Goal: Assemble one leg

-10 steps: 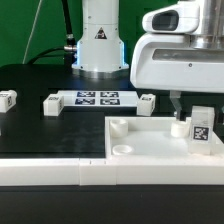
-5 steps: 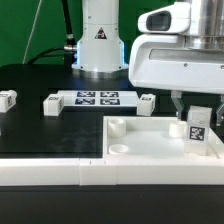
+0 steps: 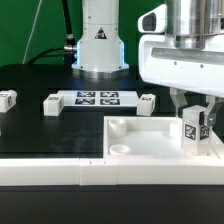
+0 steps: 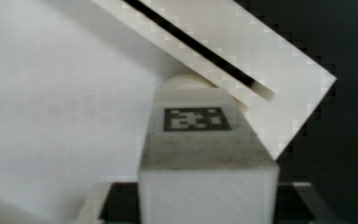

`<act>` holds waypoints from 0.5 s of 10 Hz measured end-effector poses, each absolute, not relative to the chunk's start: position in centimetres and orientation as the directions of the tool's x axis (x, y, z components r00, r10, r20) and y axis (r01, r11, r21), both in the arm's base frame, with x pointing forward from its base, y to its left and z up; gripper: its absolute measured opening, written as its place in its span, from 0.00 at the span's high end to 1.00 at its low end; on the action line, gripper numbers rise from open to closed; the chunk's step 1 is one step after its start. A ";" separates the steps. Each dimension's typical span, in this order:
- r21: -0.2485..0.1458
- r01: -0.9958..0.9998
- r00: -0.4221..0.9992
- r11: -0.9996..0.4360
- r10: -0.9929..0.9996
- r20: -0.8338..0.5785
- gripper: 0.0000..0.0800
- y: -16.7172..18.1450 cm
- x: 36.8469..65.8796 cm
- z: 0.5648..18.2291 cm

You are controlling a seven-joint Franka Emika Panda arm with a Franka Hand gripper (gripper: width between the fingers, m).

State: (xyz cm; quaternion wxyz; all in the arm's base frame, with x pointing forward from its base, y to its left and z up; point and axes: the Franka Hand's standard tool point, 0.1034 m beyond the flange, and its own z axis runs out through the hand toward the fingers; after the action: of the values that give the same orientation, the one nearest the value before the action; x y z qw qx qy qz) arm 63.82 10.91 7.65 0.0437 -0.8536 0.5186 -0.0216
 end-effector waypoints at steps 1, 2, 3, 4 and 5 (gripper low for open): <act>-0.097 -0.935 0.346 -0.343 -0.938 -0.026 0.64 11.0 63.8 7.6; -0.093 -0.968 0.238 -0.233 -0.971 -0.037 0.64 11.0 63.7 7.6; -0.088 -0.987 0.138 -0.134 -0.989 -0.045 0.64 11.0 63.7 7.6; -0.078 -0.997 -0.015 0.019 -0.998 -0.054 0.64 11.1 63.6 7.6; -0.074 -0.987 -0.138 0.143 -0.988 -0.068 0.64 11.2 63.5 7.6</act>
Offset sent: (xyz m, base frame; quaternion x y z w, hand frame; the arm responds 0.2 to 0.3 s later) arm -0.0041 -0.0087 0.0003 -0.0182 0.0482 0.3539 0.9339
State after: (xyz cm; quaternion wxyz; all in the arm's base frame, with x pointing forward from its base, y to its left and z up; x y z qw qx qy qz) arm 63.55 11.17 7.60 0.0499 -0.6545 0.7544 -0.0057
